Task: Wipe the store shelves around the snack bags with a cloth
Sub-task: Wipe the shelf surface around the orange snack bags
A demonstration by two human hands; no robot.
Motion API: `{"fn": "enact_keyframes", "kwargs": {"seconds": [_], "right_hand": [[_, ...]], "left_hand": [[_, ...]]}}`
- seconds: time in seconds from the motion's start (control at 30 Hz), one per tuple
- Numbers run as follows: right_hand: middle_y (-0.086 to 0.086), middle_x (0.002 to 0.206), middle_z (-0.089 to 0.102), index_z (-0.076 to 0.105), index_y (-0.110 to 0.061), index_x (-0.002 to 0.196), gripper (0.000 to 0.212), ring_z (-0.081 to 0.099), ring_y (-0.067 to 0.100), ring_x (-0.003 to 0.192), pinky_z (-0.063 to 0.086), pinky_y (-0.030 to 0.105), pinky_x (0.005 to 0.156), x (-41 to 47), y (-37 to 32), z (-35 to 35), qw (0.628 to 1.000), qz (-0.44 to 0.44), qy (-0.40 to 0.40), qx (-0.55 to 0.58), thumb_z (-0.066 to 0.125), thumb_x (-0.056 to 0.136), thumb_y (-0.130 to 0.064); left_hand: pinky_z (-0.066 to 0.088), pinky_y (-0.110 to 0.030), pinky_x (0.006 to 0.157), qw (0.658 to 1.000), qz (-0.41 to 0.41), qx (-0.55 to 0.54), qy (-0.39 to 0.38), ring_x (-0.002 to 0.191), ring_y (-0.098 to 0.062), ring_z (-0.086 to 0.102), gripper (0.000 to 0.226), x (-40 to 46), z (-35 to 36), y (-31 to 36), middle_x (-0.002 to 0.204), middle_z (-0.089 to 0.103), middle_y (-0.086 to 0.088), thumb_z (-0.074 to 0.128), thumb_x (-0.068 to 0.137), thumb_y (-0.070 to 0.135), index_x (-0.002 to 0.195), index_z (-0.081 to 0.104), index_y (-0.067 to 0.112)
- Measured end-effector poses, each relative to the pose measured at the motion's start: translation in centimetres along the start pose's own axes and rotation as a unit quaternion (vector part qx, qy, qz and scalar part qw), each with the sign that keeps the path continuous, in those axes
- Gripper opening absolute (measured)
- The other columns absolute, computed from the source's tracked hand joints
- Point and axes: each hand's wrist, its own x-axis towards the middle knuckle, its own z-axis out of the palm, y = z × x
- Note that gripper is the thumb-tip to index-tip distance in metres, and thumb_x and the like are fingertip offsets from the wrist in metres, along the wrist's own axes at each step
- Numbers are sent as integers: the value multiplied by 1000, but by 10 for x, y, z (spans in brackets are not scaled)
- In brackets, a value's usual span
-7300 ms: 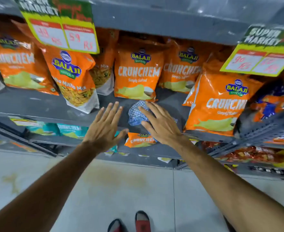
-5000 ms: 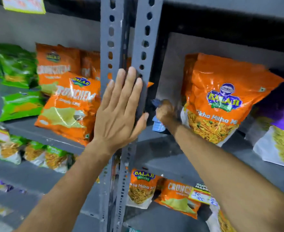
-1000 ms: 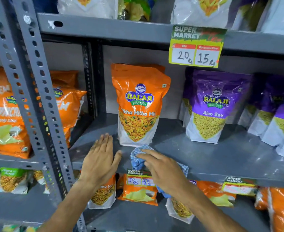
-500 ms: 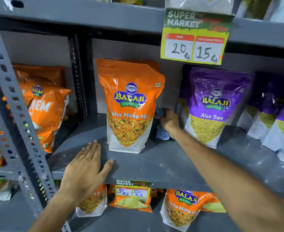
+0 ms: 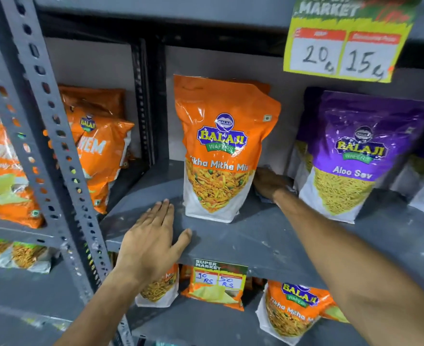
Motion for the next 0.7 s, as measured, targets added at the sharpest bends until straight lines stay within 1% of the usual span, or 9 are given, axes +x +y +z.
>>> {"fn": "enact_keyframes", "kwargs": {"seconds": [0.03,0.1,0.17,0.27,0.37,0.47,0.53,0.6,0.7], "right_hand": [[10,137,64,64,-29,130,36,61,34,121,45,36,92,-10,-5,-1,1000,-7,1,-7,37,105,-28],[11,133,67,65,-25,126,36,63,36,118,45,34,84,-30,-11,1,999,-29,1,-13,39,103,-17],[6,126,71,68,-33,116,38,67,33,111,52,36,82,-49,-7,4,999,-41,5,4,43,95,-13],[-2,136,65,58,-49,132,54,65,31,116,55,40,88,-92,-10,-2,999,-48,17,13,45,91,-16],[8,138,63,60,-30,135,45,59,34,124,50,41,94,-124,-5,-4,997,-73,25,-8,46,98,-11],[-2,143,60,60,-24,136,40,53,22,133,43,36,105,-150,13,-1,994,-106,6,5,48,101,-9],[-11,140,62,65,-29,130,42,54,11,133,42,32,109,-168,21,-6,986,-157,-18,53,50,100,-5],[-15,132,66,69,-30,124,44,55,-2,128,40,18,108,-182,24,-17,970,-172,-52,164,51,99,0],[-11,125,68,67,-34,125,43,60,0,119,41,18,99,-178,26,-30,963,-114,23,242,51,101,-2]], "left_hand": [[6,-31,128,1000,0,-2,-4,161,-17,14,100,0,0,1,175,17,-7,2,91,75,166,19,11],[7,-32,129,1000,-1,-1,-13,162,-18,14,105,-1,-2,1,175,17,-8,-2,88,76,166,19,10],[7,-33,130,1000,-2,0,-22,162,-19,14,107,-2,-4,2,175,17,-8,-4,86,77,165,20,9],[9,-35,131,1000,-6,-5,-28,161,-20,16,108,-3,-5,2,174,18,-9,-3,86,78,165,21,9],[9,-35,130,999,-3,-3,-36,161,-20,16,108,-3,-5,1,174,19,-10,-2,86,78,165,21,7],[10,-35,130,999,-3,-12,-33,161,-21,17,106,-4,-4,0,173,21,-11,3,89,78,164,23,6],[9,-35,130,999,-2,-12,-31,161,-22,16,99,-4,-4,1,173,21,-11,11,96,76,164,23,5],[8,-34,129,999,-1,-4,-34,161,-21,15,94,-3,-5,2,174,19,-11,14,100,73,164,21,5],[9,-34,129,999,-2,1,-35,162,-21,15,92,-3,-6,3,174,18,-11,15,101,72,165,20,6]]}}
